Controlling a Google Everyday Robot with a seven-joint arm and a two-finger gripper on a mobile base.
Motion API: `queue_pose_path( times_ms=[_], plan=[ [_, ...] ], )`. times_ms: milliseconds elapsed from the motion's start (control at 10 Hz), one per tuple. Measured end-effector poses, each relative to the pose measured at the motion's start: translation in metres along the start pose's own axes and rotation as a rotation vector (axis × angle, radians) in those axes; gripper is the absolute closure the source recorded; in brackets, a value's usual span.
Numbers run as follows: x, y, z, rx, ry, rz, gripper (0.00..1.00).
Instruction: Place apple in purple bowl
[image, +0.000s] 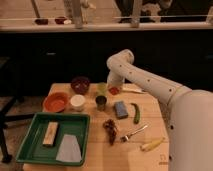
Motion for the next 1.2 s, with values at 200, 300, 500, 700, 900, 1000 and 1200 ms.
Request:
queue_pose_path(
  times_ms=[200,300,500,700,900,1000,1200],
  plan=[
    [0.004,-0.017,0.0,0.017,0.0,-0.018,1.0],
    [0.006,-0.022,0.001,0.017,-0.008,-0.029,1.0],
    [0.006,-0.02,0.001,0.016,-0.009,-0.027,1.0],
    [0.006,-0.02,0.001,0.015,-0.009,-0.027,1.0],
    [0.006,-0.021,0.002,0.016,-0.01,-0.029,1.0],
    [0.006,-0.021,0.001,0.018,-0.01,-0.028,1.0],
    [0.009,-0.022,0.003,0.017,-0.007,-0.041,1.0]
  ],
)
